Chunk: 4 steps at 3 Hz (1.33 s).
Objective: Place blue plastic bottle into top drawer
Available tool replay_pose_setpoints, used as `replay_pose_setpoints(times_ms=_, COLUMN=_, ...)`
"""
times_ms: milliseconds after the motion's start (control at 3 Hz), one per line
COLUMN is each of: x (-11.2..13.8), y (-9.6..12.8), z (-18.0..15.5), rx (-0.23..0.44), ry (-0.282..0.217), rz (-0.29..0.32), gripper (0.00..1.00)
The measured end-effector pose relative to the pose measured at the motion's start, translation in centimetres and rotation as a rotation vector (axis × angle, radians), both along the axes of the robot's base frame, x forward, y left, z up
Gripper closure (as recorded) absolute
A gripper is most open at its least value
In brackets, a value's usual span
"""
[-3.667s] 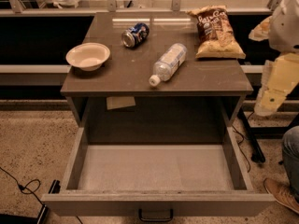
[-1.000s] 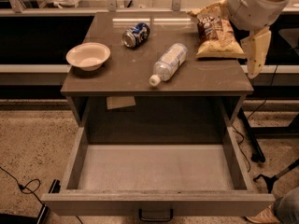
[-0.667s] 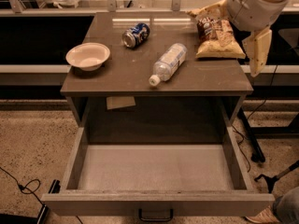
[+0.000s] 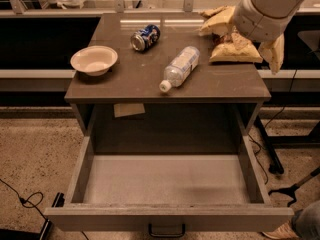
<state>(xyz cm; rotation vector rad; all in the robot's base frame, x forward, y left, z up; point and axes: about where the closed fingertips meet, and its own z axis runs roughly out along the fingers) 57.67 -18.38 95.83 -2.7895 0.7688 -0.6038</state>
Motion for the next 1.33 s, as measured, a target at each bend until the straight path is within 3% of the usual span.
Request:
replay_pose_setpoints(times_ms=333, x=0.0, y=0.1, z=0.0, rx=-0.034, ry=-0.008, rz=0.073, gripper=0.0)
replay_pose_setpoints(times_ms=667, x=0.0, y=0.1, z=0.0, rx=-0.034, ry=-0.008, rz=0.072, gripper=0.0)
replay_pose_setpoints(times_ms=1333, x=3.0, y=1.8, z=0.3, rx=-0.092, ry=-0.059, rz=-0.029, gripper=0.0)
